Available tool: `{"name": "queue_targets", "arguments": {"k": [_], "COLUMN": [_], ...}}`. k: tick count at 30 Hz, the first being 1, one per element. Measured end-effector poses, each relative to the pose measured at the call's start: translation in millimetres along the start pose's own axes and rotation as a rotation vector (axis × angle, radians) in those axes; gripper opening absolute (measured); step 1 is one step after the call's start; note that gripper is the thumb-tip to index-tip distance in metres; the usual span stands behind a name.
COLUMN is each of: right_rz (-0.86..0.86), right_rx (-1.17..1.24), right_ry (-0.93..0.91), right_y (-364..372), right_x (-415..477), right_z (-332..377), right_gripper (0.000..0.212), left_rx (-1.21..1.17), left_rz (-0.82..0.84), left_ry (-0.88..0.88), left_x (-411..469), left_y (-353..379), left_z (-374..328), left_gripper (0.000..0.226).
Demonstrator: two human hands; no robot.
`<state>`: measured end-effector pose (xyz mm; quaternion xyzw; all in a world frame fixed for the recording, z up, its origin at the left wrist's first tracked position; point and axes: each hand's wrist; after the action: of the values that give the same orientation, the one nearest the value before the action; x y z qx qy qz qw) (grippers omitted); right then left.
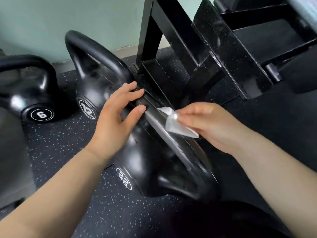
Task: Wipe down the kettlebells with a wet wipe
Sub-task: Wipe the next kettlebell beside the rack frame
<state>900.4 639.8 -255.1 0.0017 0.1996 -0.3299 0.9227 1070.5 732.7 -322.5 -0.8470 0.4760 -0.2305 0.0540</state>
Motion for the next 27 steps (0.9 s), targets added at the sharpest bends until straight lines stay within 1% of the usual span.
{"name": "queue_targets", "arguments": {"k": [3,4,5,7,9,11,14,17,21,24,27], "right_rz": [0.078,0.088,0.091,0.050,-0.051,-0.139,-0.127,-0.078,-0.063,-0.088,-0.220], "right_rx": [-0.064,-0.077,-0.093,-0.109,-0.075,-0.040,-0.084,-0.159,-0.130,-0.187,-0.195], "right_ry": [0.130,0.157,0.150,0.061,-0.045,-0.117,-0.135,-0.108,-0.010,-0.077,-0.209], "right_y": [-22,-24,-23,-15,2,17,14,-9,-23,-17,7], "right_x": [-25,-26,-24,-9,11,25,14,-25,-58,-41,-17], "right_z": [-12,-13,-11,-4,3,6,2,-8,-21,-15,-8], "right_gripper": [0.034,0.039,0.039,0.029,0.018,0.014,0.011,0.011,0.022,0.017,0.009], "left_rx": [-0.013,-0.018,-0.019,-0.014,0.001,0.047,0.071,0.037,0.031,0.047,0.057], "left_rz": [0.015,0.017,0.017,0.010,0.001,0.001,0.029,0.050,0.017,0.012,0.004], "left_ry": [-0.003,-0.005,-0.004,0.002,0.005,0.021,0.044,0.039,0.022,0.000,-0.032], "left_x": [0,0,0,-1,-2,-2,0,2,1,-2,-3], "left_y": [-1,-1,0,3,4,2,-3,-6,-3,2,3], "left_z": [1,0,0,0,0,1,4,6,4,0,-3], "left_gripper": [0.031,0.031,0.030,0.028,0.029,0.032,0.036,0.037,0.035,0.037,0.038]}}
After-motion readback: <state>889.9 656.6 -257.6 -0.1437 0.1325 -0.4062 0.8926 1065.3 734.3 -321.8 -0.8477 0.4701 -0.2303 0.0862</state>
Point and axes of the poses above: each hand's wrist, its own x-axis towards the middle knuckle, its own y-axis out of the palm, z = x × y
